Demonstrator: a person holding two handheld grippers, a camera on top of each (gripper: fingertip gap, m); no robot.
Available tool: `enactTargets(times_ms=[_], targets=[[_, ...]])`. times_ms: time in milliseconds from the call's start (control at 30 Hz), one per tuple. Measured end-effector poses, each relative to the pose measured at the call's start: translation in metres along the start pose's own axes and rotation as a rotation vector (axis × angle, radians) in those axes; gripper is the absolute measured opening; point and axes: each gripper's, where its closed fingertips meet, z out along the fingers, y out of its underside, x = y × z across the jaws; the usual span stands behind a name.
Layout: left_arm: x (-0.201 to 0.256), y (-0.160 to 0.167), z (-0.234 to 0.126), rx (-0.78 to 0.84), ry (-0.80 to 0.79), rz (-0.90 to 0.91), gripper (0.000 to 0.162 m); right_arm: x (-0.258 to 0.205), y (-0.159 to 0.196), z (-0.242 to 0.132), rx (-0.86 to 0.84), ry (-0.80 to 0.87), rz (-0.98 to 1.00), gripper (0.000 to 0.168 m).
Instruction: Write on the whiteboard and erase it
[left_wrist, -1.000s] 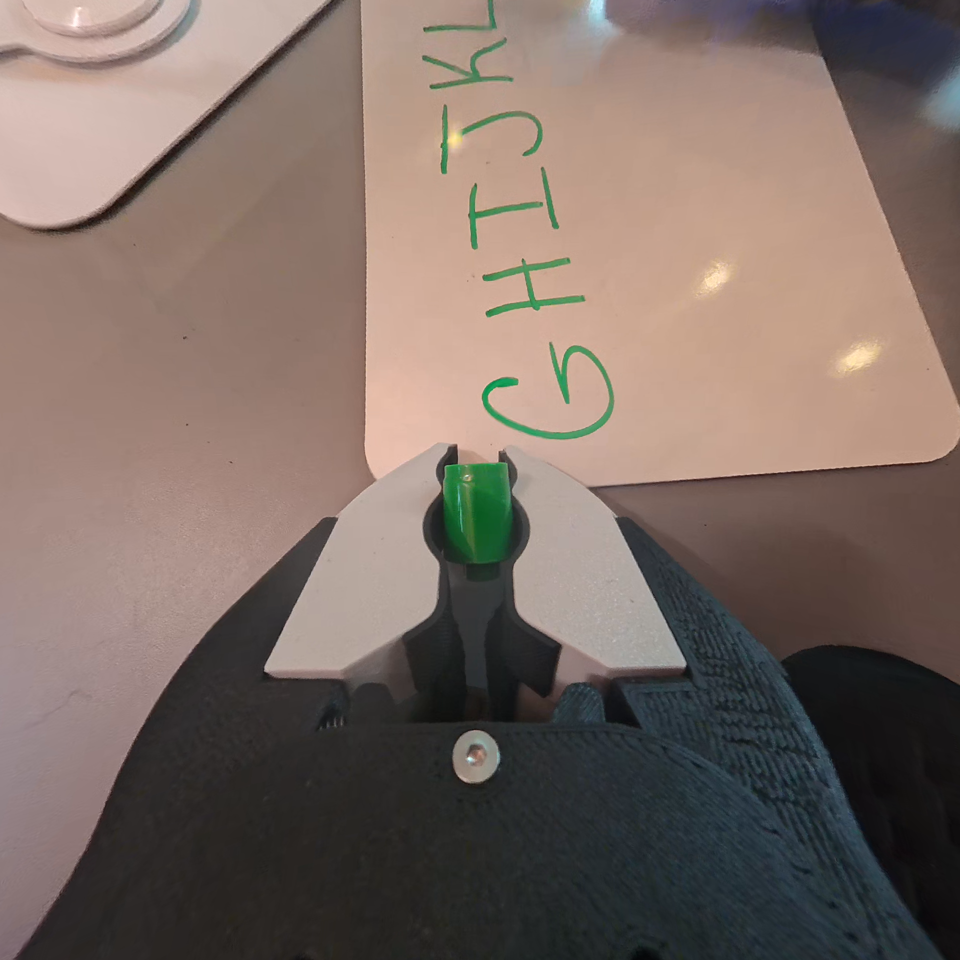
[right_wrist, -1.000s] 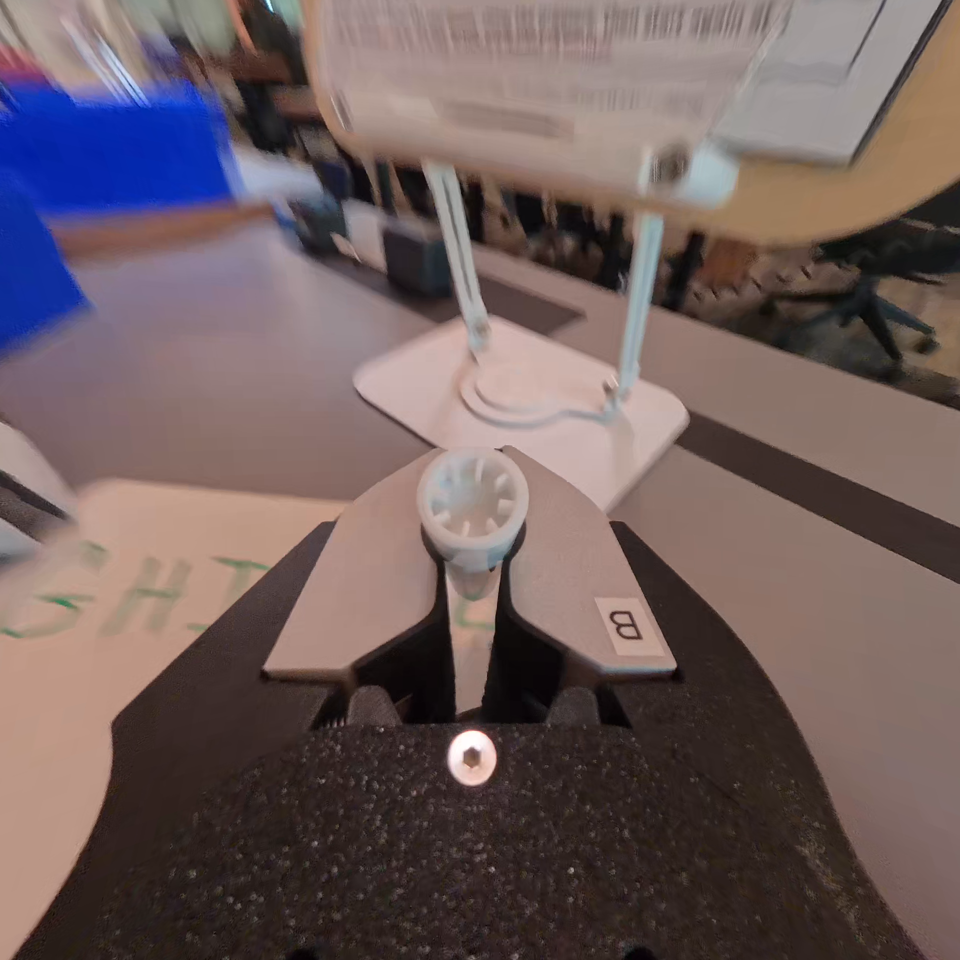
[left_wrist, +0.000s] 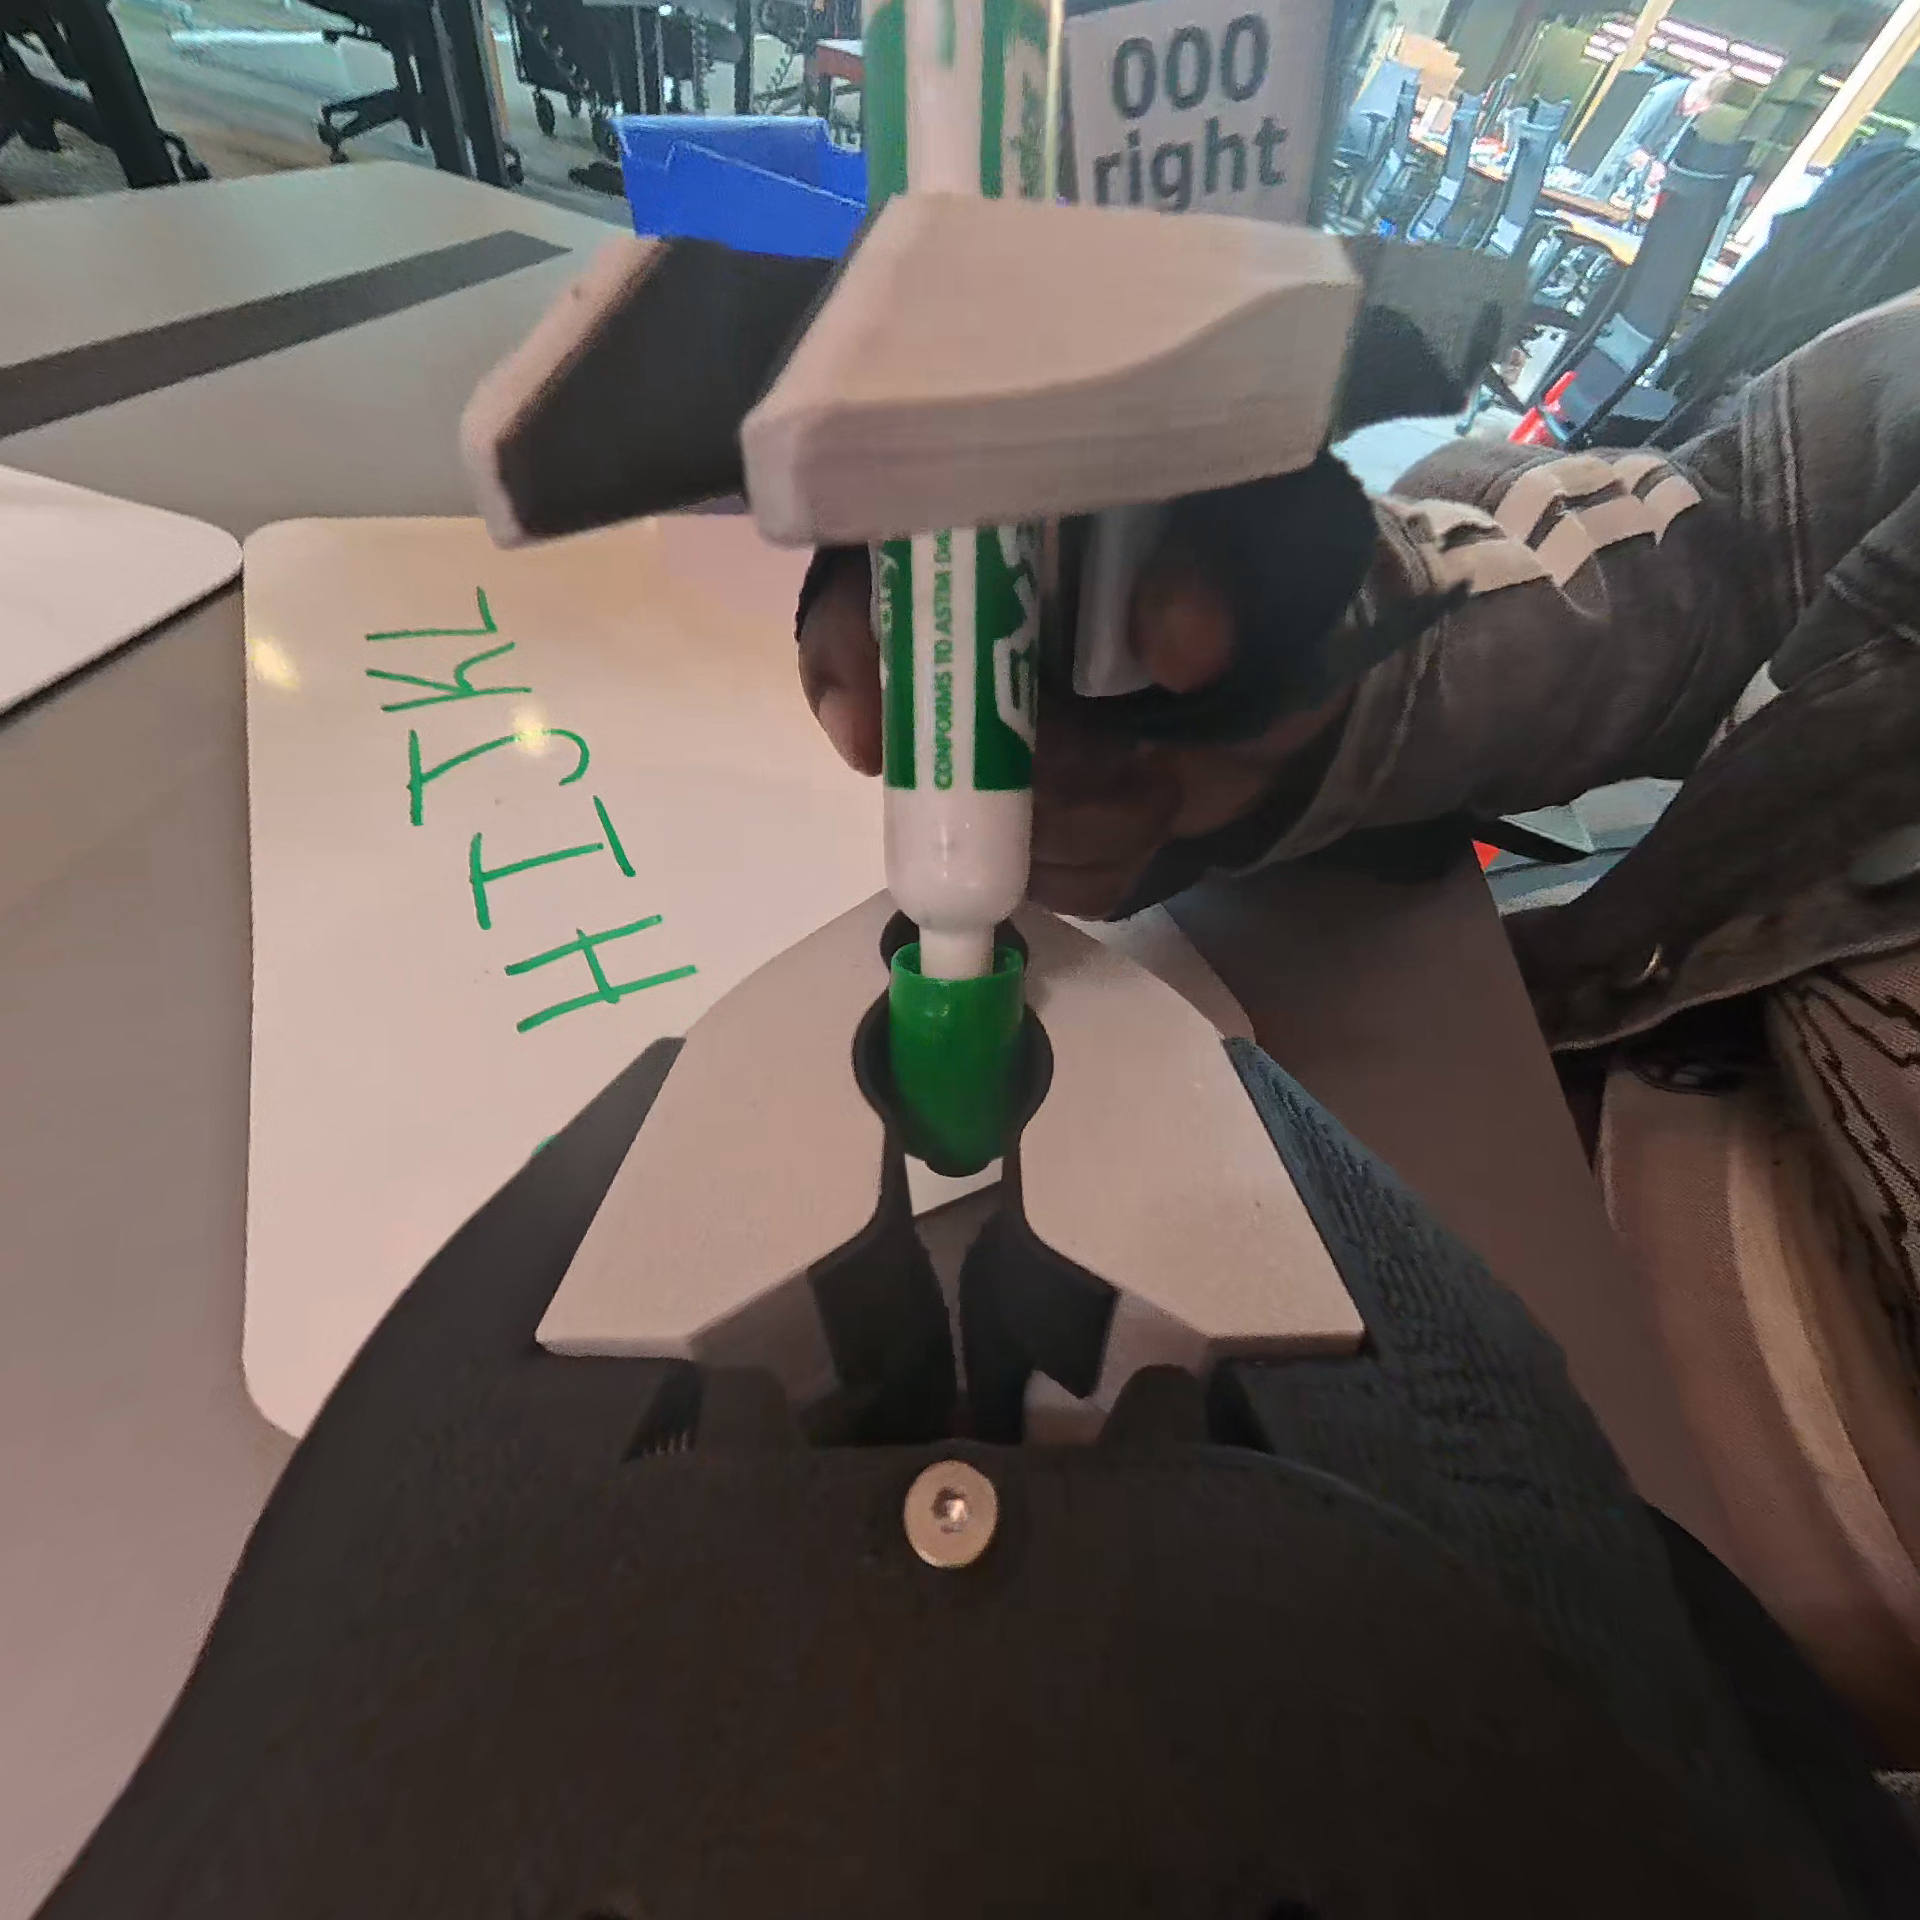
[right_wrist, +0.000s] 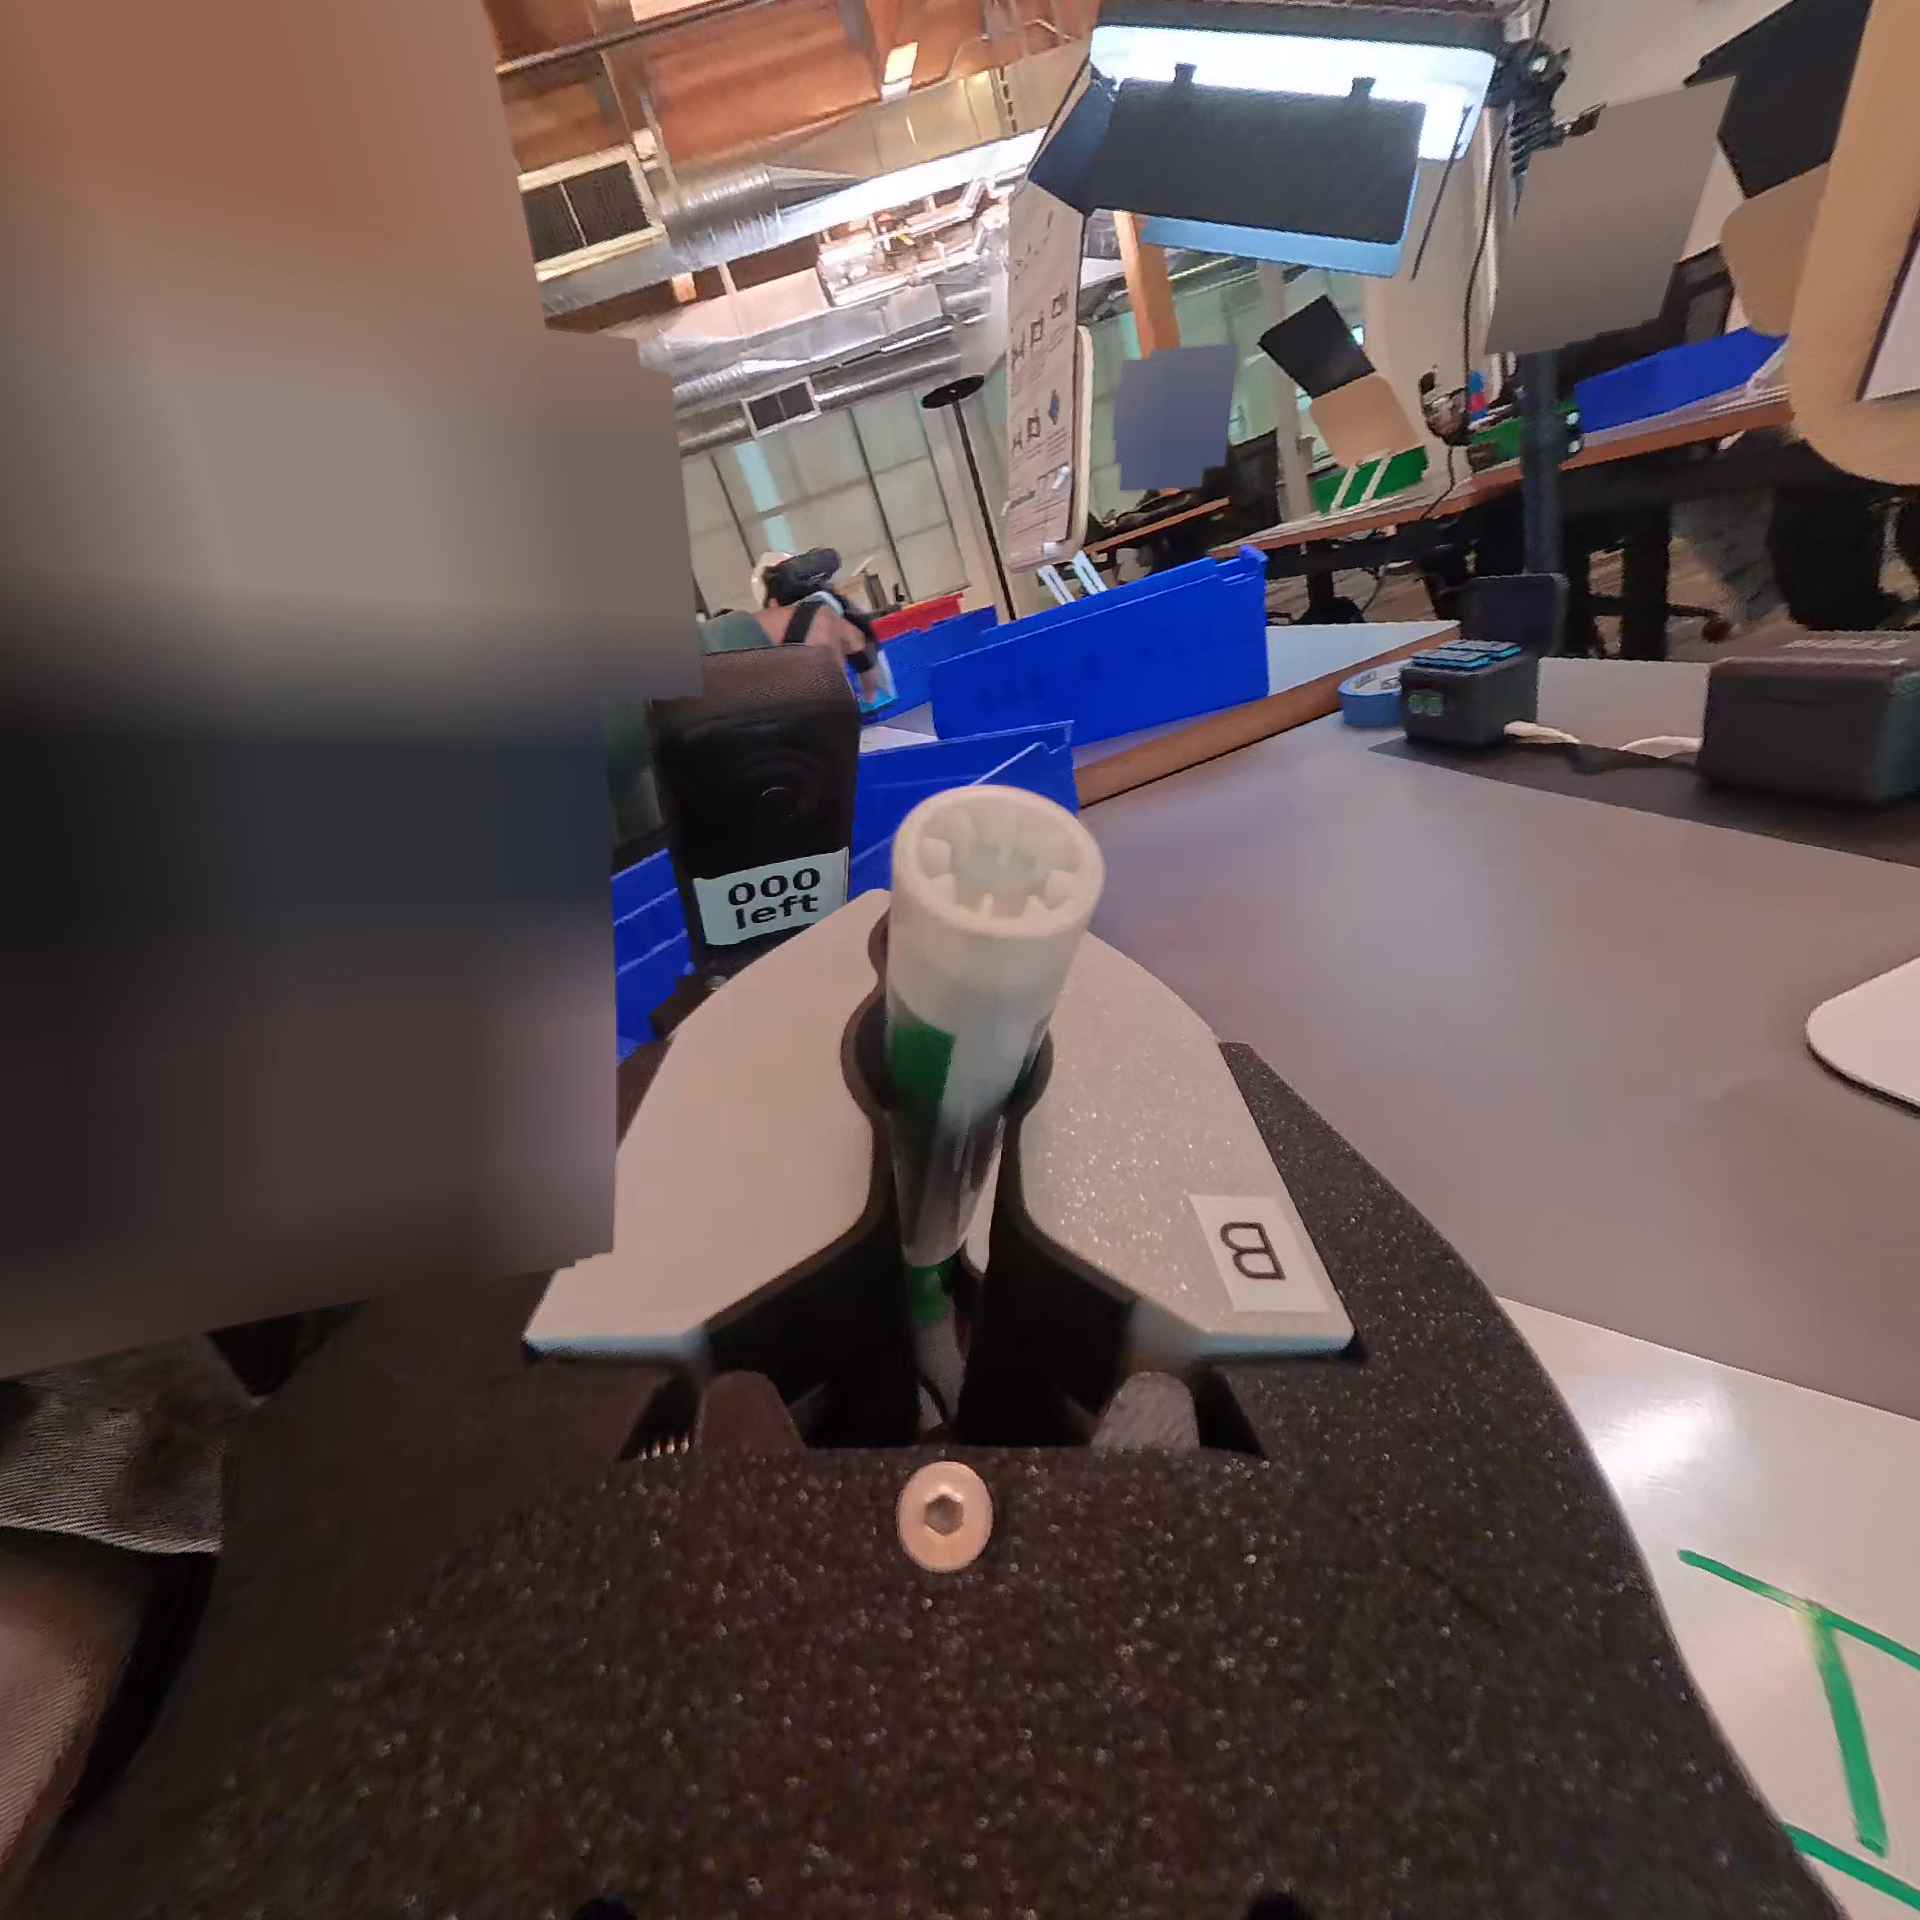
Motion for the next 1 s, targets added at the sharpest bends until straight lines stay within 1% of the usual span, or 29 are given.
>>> enactTargets(times_ms=[100,200,267,300,367,467,533,567,600,633,700,800,833,900,1000], targets=[[-0.004,0.005,0.002,-0.020,-0.016,-0.041,0.011,0.004,0.007,0.001,-0.034,0.036,-0.040,0.016],[-0.008,0.021,0.006,-0.130,-0.071,-0.015,0.010,0.004,0.025,0.005,-0.146,0.061,-0.103,0.016],[-0.007,0.028,0.009,-0.184,-0.077,-0.001,0.010,0.002,0.033,0.008,-0.173,0.070,-0.130,0.016],[-0.008,0.027,0.008,-0.169,-0.071,-0.035,0.010,0.004,0.031,0.009,-0.164,0.083,-0.124,0.016],[-0.012,0.025,0.005,-0.150,-0.090,-0.041,0.010,0.010,0.032,0.007,-0.152,0.075,-0.076,0.016],[-0.013,0.039,0.008,-0.250,-0.073,-0.029,0.011,0.012,0.041,0.005,-0.181,0.056,-0.042,0.017],[-0.026,0.037,0.004,-0.274,-0.176,0.107,0.011,0.010,0.037,0.002,-0.166,0.003,-0.025,0.016],[-0.028,0.032,0.002,-0.254,-0.193,0.130,0.011,0.011,0.031,-0.001,-0.153,-0.016,-0.002,0.028],[-0.027,0.029,0.000,-0.234,-0.184,0.114,0.011,0.011,0.021,-0.005,-0.134,-0.030,0.010,0.041],[-0.029,0.029,-0.003,-0.227,-0.192,0.103,0.011,0.012,0.010,-0.011,-0.124,-0.033,-0.004,0.042],[-0.040,0.033,-0.010,-0.257,-0.256,0.142,0.011,0.015,-0.006,-0.026,-0.149,0.006,-0.092,0.042],[-0.037,0.036,-0.006,-0.290,-0.249,0.175,0.011,0.016,-0.013,-0.040,-0.214,0.064,-0.207,0.042],[-0.037,0.038,-0.005,-0.303,-0.250,0.191,0.011,0.014,-0.012,-0.042,-0.234,0.065,-0.220,0.040],[-0.036,0.042,-0.003,-0.324,-0.249,0.207,0.011,0.011,-0.003,-0.046,-0.297,0.064,-0.239,0.027],[-0.036,0.041,-0.003,-0.316,-0.249,0.219,0.011,0.009,0.015,-0.051,-0.397,0.063,-0.280,0.027]])
